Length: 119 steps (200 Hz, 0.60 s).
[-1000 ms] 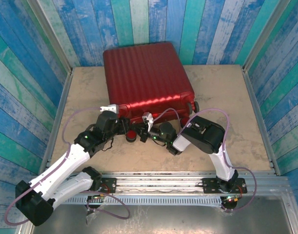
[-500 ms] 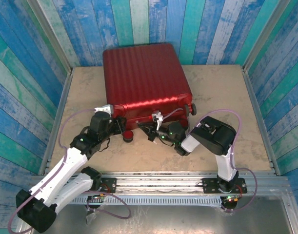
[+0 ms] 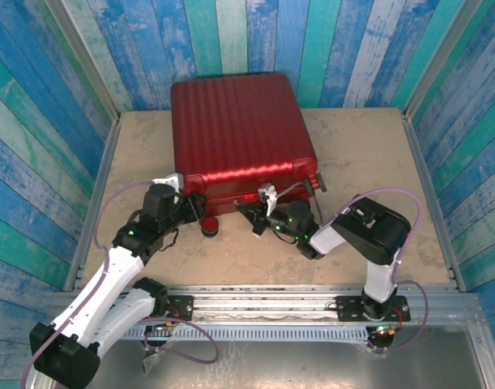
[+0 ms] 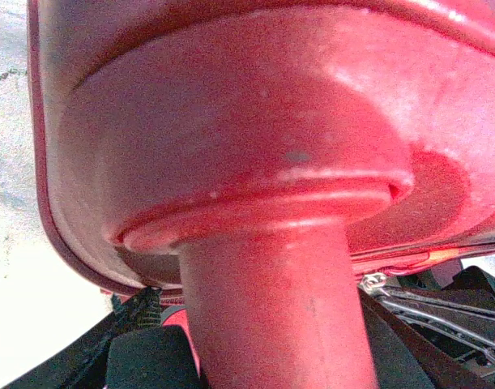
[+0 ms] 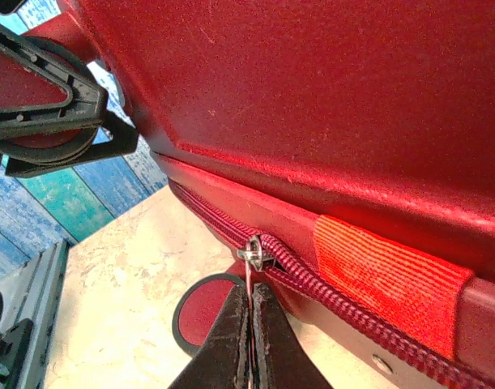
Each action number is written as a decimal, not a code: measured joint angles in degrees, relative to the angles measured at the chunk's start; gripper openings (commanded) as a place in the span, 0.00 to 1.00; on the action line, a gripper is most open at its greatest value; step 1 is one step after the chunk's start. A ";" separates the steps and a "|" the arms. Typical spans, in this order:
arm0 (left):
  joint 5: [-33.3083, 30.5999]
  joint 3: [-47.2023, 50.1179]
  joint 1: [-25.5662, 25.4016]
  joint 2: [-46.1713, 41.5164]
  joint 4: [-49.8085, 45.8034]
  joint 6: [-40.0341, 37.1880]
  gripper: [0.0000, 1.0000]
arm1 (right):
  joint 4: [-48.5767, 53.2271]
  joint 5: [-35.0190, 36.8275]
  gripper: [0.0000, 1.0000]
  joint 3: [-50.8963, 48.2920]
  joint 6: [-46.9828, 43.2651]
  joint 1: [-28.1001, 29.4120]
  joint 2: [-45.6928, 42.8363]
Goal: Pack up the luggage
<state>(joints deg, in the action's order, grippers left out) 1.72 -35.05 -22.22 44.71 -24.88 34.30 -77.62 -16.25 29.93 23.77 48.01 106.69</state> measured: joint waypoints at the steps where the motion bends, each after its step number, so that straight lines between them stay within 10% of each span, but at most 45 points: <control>1: -0.02 0.00 0.00 0.00 0.00 0.00 0.00 | 0.04 0.07 0.00 -0.04 -0.02 0.00 -0.07; 119: 2.54 -0.31 5.38 -0.17 -0.59 0.22 0.00 | 1.40 15.78 0.09 -17.53 -4.35 -1.20 -14.95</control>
<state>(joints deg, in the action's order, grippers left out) 4.25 -35.35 -16.84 44.53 -25.47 34.52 -76.23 -0.47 12.40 19.42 46.81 91.74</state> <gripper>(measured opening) 0.597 0.048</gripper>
